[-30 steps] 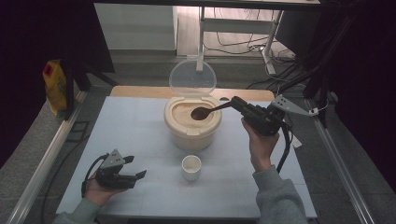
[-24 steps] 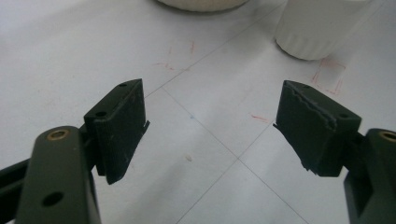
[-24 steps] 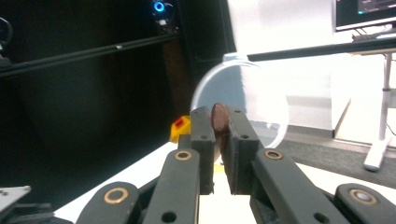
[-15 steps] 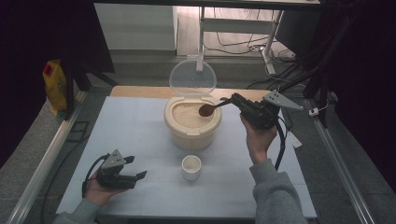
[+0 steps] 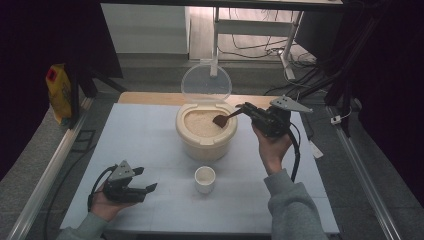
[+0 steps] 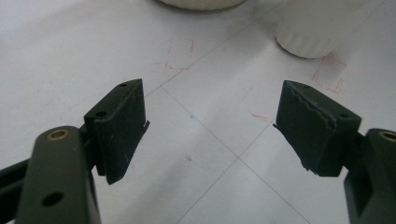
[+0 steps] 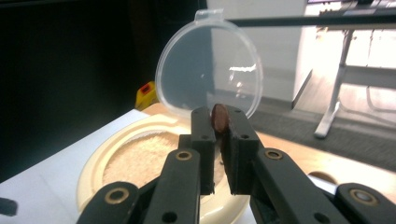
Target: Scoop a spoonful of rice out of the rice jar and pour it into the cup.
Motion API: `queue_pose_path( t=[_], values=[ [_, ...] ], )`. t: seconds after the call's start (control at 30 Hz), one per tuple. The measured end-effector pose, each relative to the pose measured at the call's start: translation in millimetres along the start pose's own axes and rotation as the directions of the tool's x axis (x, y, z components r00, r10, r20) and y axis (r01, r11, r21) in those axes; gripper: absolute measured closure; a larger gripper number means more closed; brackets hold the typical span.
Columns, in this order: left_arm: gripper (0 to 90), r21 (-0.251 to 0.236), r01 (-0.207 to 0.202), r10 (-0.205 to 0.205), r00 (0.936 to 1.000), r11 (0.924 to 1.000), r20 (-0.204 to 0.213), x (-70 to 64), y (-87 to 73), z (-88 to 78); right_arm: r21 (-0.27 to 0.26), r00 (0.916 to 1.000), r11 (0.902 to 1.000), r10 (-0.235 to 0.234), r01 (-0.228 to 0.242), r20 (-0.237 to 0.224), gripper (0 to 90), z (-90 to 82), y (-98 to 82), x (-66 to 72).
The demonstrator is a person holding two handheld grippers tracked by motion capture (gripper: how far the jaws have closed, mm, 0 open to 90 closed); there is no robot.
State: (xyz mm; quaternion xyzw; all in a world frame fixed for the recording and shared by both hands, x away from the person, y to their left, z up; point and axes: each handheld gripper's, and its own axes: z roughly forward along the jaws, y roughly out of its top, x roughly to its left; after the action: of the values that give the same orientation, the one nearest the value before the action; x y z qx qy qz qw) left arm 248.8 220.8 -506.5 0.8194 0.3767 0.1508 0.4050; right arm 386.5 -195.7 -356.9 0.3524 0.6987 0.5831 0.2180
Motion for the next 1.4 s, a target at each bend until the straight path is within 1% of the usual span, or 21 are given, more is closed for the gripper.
queue_pose_path(
  t=[0.07, 0.17, 0.27, 0.33, 0.43, 0.47, 0.57, 0.63, 0.67, 0.7, 0.8, 0.83, 0.9, 0.93, 0.97, 1.0, 1.03, 1.1, 1.13, 1.3, 1.4],
  values=[
    [24.1, 0.000, 0.001, -0.001, 1.0000, 1.0000, 0.000, 0.1, 0.0, -0.1, 0.011, 0.9993, 0.9994, 0.033, -0.032, -0.016, 83.3, 2.9, -2.3, -0.6],
    [24.1, -0.002, 0.000, 0.000, 1.0000, 1.0000, 0.001, 0.2, 0.0, -0.2, 0.020, 0.9972, 0.9975, 0.069, -0.068, -0.031, 83.4, 6.3, -6.0, -1.4],
    [24.2, -0.003, 0.000, 0.000, 1.0000, 1.0000, 0.000, 0.2, 0.1, -0.3, 0.030, 0.9927, 0.9934, 0.112, -0.111, -0.044, 83.4, 9.4, -10.7, -3.1],
    [24.2, -0.003, -0.002, 0.002, 1.0000, 1.0000, -0.001, 0.1, 0.2, -0.4, 0.032, 0.9868, 0.9879, 0.153, -0.152, -0.052, 83.4, 11.1, -15.0, -5.2],
    [24.2, -0.003, -0.001, 0.001, 1.0000, 1.0000, -0.001, 0.2, 0.3, -0.2, 0.032, 0.9748, 0.9765, 0.215, -0.213, -0.061, 83.4, 12.2, -21.2, -8.4],
    [24.1, -0.002, 0.000, 0.000, 1.0000, 1.0000, -0.001, 0.1, 0.3, 0.0, 0.030, 0.9713, 0.9731, 0.230, -0.228, -0.061, 83.4, 12.0, -22.5, -9.3],
    [24.1, -0.001, 0.000, 0.000, 1.0000, 1.0000, -0.002, 0.0, 0.4, 0.3, 0.030, 0.9639, 0.9666, 0.256, -0.255, -0.073, 83.3, 11.7, -24.6, -12.3],
    [23.9, -0.001, 0.001, -0.001, 1.0000, 1.0000, -0.002, 0.1, 0.3, 0.2, 0.033, 0.9523, 0.9560, 0.293, -0.291, -0.085, 83.4, 11.8, -26.2, -14.1],
    [23.9, -0.001, 0.002, -0.002, 1.0000, 1.0000, -0.002, 0.2, 0.3, 0.1, 0.035, 0.9486, 0.9525, 0.304, -0.303, -0.086, 83.4, 12.2, -26.9, -14.7],
    [23.9, -0.001, 0.002, -0.002, 1.0000, 1.0000, -0.002, 0.3, 0.3, 0.0, 0.036, 0.9471, 0.9508, 0.310, -0.308, -0.084, 83.3, 12.3, -27.4, -14.9],
    [23.9, -0.001, 0.002, -0.002, 1.0000, 1.0000, -0.002, 0.3, 0.3, 0.1, 0.038, 0.9335, 0.9367, 0.350, -0.348, -0.077, 83.2, 12.1, -29.3, -16.6],
    [23.9, 0.000, 0.002, -0.002, 1.0000, 1.0000, -0.003, 0.3, 0.3, 0.3, 0.039, 0.9276, 0.9307, 0.366, -0.364, -0.077, 83.2, 12.1, -30.1, -17.7],
    [23.9, 0.000, 0.000, 0.000, 1.0000, 1.0000, -0.003, 0.0, 0.4, 0.4, 0.037, 0.9108, 0.9139, 0.406, -0.404, -0.075, 83.1, 12.5, -32.1, -20.3],
    [23.9, -0.001, -0.001, 0.001, 1.0000, 1.0000, -0.002, 0.0, 0.4, 0.2, 0.036, 0.9047, 0.9076, 0.420, -0.418, -0.073, 83.2, 12.6, -33.0, -21.6],
    [23.9, -0.001, -0.002, 0.002, 1.0000, 1.0000, -0.002, 0.1, 0.4, 0.0, 0.037, 0.8941, 0.8966, 0.443, -0.441, -0.067, 83.2, 12.7, -33.9, -22.9],
    [23.9, -0.002, -0.001, 0.001, 1.0000, 1.0000, -0.002, 0.2, 0.4, -0.1, 0.031, 0.8853, 0.8879, 0.460, -0.459, -0.068, 83.3, 13.3, -35.1, -24.1],
    [23.9, -0.003, 0.001, -0.001, 1.0000, 1.0000, -0.002, 0.3, 0.3, -0.2, 0.032, 0.8817, 0.8841, 0.467, -0.466, -0.066, 83.3, 13.3, -36.1, -25.4],
    [23.9, -0.003, 0.001, -0.001, 1.0000, 1.0000, -0.002, 0.4, 0.2, -0.2, 0.027, 0.8694, 0.8720, 0.489, -0.489, -0.068, 83.3, 13.4, -38.0, -27.6],
    [23.9, -0.003, 0.001, -0.001, 1.0000, 1.0000, -0.002, 0.4, 0.2, 0.0, 0.028, 0.8645, 0.8673, 0.498, -0.497, -0.071, 83.4, 12.9, -38.5, -28.8],
    [23.9, 0.000, 0.000, 0.000, 1.0000, 1.0000, -0.002, 0.1, 0.5, 0.5, 0.020, 0.8507, 0.8540, 0.520, -0.520, -0.079, 83.3, 11.1, -38.6, -31.2],
    [23.9, 0.001, -0.002, 0.002, 1.0000, 1.0000, -0.003, -0.1, 0.5, 0.6, 0.019, 0.8375, 0.8413, 0.540, -0.540, -0.086, 83.4, 11.0, -39.1, -32.9]
  ],
)
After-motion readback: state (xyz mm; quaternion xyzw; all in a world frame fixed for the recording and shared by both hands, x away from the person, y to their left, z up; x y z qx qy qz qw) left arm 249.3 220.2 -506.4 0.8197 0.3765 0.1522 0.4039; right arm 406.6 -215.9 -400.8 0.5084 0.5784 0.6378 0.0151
